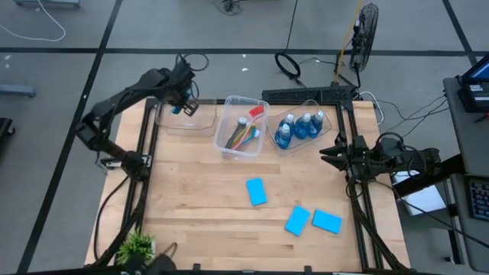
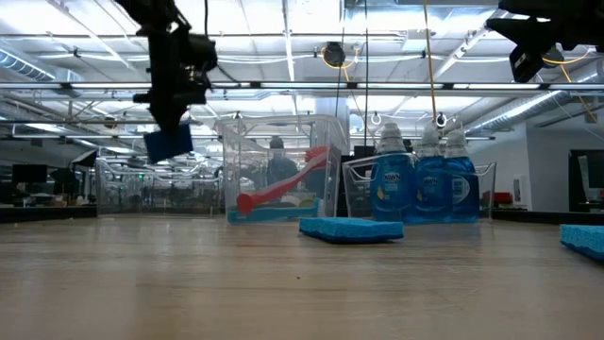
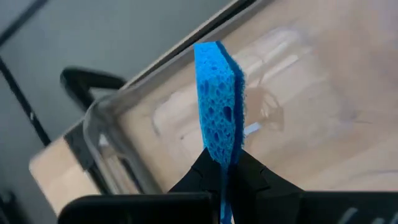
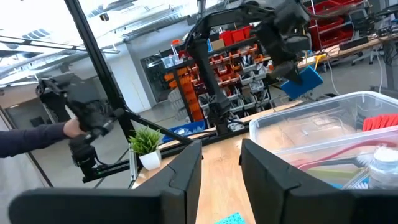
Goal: Pick & Place Kitchen Sink Supplies
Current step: Put the blue sponge into the left transparent bin
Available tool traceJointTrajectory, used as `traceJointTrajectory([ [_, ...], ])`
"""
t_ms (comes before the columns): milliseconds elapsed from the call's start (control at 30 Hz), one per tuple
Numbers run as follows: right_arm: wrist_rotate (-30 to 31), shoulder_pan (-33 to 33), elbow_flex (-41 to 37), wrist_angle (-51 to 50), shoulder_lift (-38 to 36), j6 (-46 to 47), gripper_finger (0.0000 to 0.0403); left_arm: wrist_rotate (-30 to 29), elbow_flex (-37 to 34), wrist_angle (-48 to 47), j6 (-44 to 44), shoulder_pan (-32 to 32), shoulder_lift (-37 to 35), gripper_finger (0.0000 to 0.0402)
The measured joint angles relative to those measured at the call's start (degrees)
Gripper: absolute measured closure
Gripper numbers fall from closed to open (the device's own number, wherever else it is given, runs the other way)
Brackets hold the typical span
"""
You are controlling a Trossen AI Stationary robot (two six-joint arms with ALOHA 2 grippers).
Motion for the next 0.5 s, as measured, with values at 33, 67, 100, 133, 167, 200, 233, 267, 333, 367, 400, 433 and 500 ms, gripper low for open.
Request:
traceJointTrajectory([
  [33,0.00,0.00,0.00,0.02,0.00,0.02,0.0305,-0.04,0.00,-0.47,-0.42,1.14,0.64,0.0394],
  [67,0.02,0.00,0.00,0.02,0.00,0.00,0.0305,0.01,0.00,-0.78,-0.76,2.31,1.23,0.0394],
  [100,0.04,0.00,0.00,0.02,0.00,0.00,0.0305,0.08,0.00,-0.91,-1.18,3.40,1.80,0.0394],
  [133,0.08,0.00,0.00,0.02,0.00,0.00,0.0305,0.70,0.00,-0.92,-1.71,4.48,2.37,0.0394],
  [167,0.09,-0.02,0.00,0.02,0.00,0.00,0.0305,1.55,0.00,-0.87,-2.70,5.53,2.85,0.0394],
  [200,0.09,0.00,0.00,0.02,0.00,0.00,0.0305,2.33,0.00,-0.87,-3.88,6.53,3.24,0.0394],
  [233,0.09,0.00,0.00,0.02,0.00,0.00,0.0305,3.07,0.00,-0.88,-4.83,7.42,3.67,0.0394],
  [267,0.10,-0.01,-0.01,0.02,0.00,0.00,0.0305,3.44,0.00,-0.90,-5.45,8.25,4.08,0.0394],
  [333,0.11,0.00,-0.01,0.02,0.00,0.00,0.0305,3.52,0.00,-1.05,-6.30,9.54,4.85,0.0394],
  [367,0.13,0.00,0.00,0.02,0.00,0.00,0.0305,3.65,0.00,-1.19,-6.93,10.10,5.24,0.0394],
  [400,0.13,-0.02,0.00,0.02,0.00,0.00,0.0305,4.08,0.00,-1.54,-7.70,10.58,5.61,0.0394],
  [433,0.13,0.00,-0.01,0.02,0.00,0.00,0.0305,4.50,0.00,-2.08,-8.39,11.01,5.93,0.0394],
  [500,0.13,-0.01,0.00,0.02,0.00,0.00,0.0305,4.51,0.00,-3.40,-8.89,11.61,6.74,0.0394],
])
